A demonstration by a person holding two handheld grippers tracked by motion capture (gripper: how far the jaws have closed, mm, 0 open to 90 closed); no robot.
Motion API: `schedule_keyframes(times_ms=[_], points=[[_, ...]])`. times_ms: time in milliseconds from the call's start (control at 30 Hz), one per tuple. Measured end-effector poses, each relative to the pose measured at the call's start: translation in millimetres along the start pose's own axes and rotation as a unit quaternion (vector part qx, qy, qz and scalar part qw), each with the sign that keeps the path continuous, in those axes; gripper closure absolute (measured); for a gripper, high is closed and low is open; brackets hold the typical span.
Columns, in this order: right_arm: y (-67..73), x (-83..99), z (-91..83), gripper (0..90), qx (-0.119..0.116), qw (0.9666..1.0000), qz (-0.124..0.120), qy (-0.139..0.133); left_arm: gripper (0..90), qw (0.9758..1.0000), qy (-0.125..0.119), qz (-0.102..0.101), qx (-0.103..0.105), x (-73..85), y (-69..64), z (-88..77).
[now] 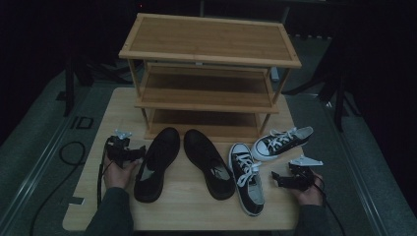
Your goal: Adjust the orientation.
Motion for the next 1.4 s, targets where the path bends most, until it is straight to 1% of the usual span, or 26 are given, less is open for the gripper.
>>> schedule_keyframes(times_ms=[300, 433, 500, 533, 600, 667, 800, 900, 933, 967, 1033, 1067, 1133, 1167, 1300, 1400], points=[[0.0, 0.0, 0.0, 13.9, 0.0, 1.0, 0.0, 0.0, 12.4, 1.0, 0.0, 0.001, 0.001, 0.1, -0.1, -0.4], [0.0, 0.0, 0.0, 13.9, 0.0, 1.0, 0.0, 0.0, 15.0, 0.9999, -0.003, 0.009, 0.012, 0.5, 1.3, -1.2], [0.0, 0.0, 0.0, 13.9, 0.0, 1.0, 0.0, 0.0, 16.0, 0.9999, -0.004, 0.009, 0.012, 0.4, 1.5, -1.7], [0.0, 0.0, 0.0, 13.9, 0.0, 1.0, 0.0, 0.0, 19.4, 0.9999, -0.004, 0.01, 0.011, -0.1, 1.6, -2.6], [0.0, 0.0, 0.0, 13.9, 0.0, 1.0, 0.0, 0.0, 31.3, 0.9999, -0.003, 0.005, 0.008, -1.7, 0.6, -4.6], [0.0, 0.0, 0.0, 13.9, 0.0, 1.0, 0.0, 0.0, 40.5, 0.9999, -0.001, 0.009, 0.012, -2.5, -0.5, -5.9], [0.0, 0.0, 0.0, 13.9, 0.0, 1.0, 0.0, 0.0, 54.1, 0.9997, 0.005, 0.01, 0.02, -3.3, -0.4, -8.5], [0.0, 0.0, 0.0, 13.9, 0.0, 1.0, 0.0, 0.0, 62.1, 0.9992, 0.012, 0.009, 0.038, -5.0, 0.8, -11.7], [0.0, 0.0, 0.0, 13.9, 0.0, 1.0, 0.0, 0.0, 64.5, 0.9988, 0.012, 0.011, 0.046, -7.0, -0.1, -14.9], [0.0, 0.0, 0.0, 13.9, 0.0, 1.0, 0.0, 0.0, 66.2, 0.9986, 0.009, 0.012, 0.05, -8.7, -0.8, -17.3], [0.0, 0.0, 0.0, 13.9, 0.0, 1.0, 0.0, 0.0, 67.1, 0.9978, 0.001, 0.02, 0.063, -15.6, -4.2, -26.5], [0.0, 0.0, 0.0, 13.9, 0.0, 1.0, 0.0, 0.0, 68.6, 0.9975, -0.001, 0.024, 0.067, -18.1, -5.5, -29.7], [0.0, 0.0, 0.0, 13.9, 0.0, 1.0, 0.0, 0.0, 68.7, 0.9966, -0.007, 0.038, 0.073, -26.0, -9.4, -38.8], [0.0, 0.0, 0.0, 13.9, 0.0, 1.0, 0.0, 0.0, 68.7, 0.9963, -0.007, 0.041, 0.075, -28.5, -10.5, -41.4], [0.0, 0.0, 0.0, 13.9, 0.0, 1.0, 0.0, 0.0, 69.2, 0.9943, -0.014, 0.046, 0.095, -40.1, -15.0, -53.5], [0.0, 0.0, 0.0, 13.9, 0.0, 1.0, 0.0, 0.0, 69.1, 0.9922, -0.014, 0.053, 0.112, -46.9, -17.8, -59.8]])
Point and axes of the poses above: each handheld gripper's, and its own axes: z roughly forward along the jaws, x roughly out of its underside, y roughly to its left, the point moved 3 cm from there along z, roughly forward along the jaws, and after that the axes turned 6 degrees about -y, right-handed, at the moved point
